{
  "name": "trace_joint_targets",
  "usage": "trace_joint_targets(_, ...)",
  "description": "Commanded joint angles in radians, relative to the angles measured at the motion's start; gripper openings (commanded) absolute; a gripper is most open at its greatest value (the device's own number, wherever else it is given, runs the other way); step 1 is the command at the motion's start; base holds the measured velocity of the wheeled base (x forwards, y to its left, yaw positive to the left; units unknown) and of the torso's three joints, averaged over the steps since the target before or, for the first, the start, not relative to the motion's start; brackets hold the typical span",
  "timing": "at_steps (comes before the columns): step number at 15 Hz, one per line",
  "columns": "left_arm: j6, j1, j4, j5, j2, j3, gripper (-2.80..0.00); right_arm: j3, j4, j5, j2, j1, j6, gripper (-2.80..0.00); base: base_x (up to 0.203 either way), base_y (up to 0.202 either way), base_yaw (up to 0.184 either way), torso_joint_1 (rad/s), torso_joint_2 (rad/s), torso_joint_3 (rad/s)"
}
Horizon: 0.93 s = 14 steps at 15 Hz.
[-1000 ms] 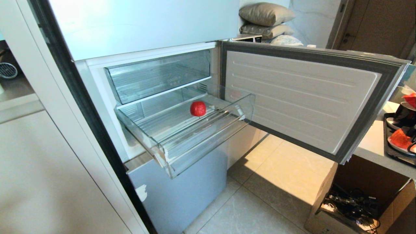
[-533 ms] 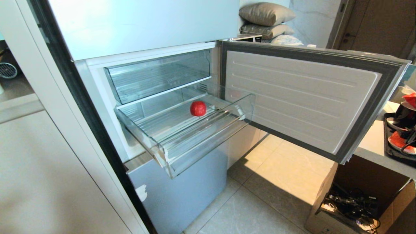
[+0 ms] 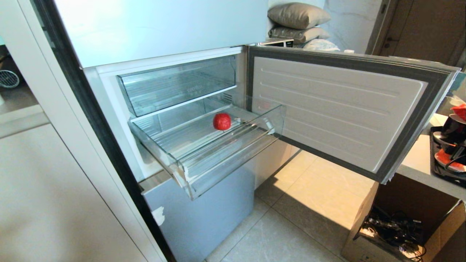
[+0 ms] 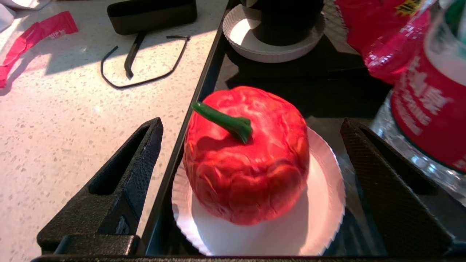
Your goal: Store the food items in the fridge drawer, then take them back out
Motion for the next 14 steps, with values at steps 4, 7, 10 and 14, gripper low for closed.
trace_joint_targets(4, 0.0, 0.0, 0.0, 0.0, 0.0, 0.0, -2.8, -0.026, -0.005, 0.002, 0.026, 0.022, 0.005, 0.0, 0.0, 0.0, 0.0, 0.0, 0.0, 0.0)
trace_joint_targets(7, 0.0, 0.001, 0.001, 0.001, 0.0, 0.0, -2.8, -0.023, -0.004, 0.002, 0.028, 0.023, 0.012, 0.0, 0.0, 0.0, 0.0, 0.0, 0.0, 0.0)
trace_joint_targets(10, 0.0, 0.0, 0.0, 0.001, 0.0, 0.0, -2.8, -0.023, -0.004, 0.002, 0.034, 0.026, 0.015, -2.8, 0.0, 0.0, 0.0, 0.0, 0.0, 0.0)
trace_joint_targets(14, 0.0, 0.0, 0.0, 0.0, 0.0, 0.0, -2.8, -0.021, 0.004, 0.005, 0.029, 0.026, 0.024, -2.8, 0.0, 0.0, 0.0, 0.0, 0.0, 0.0)
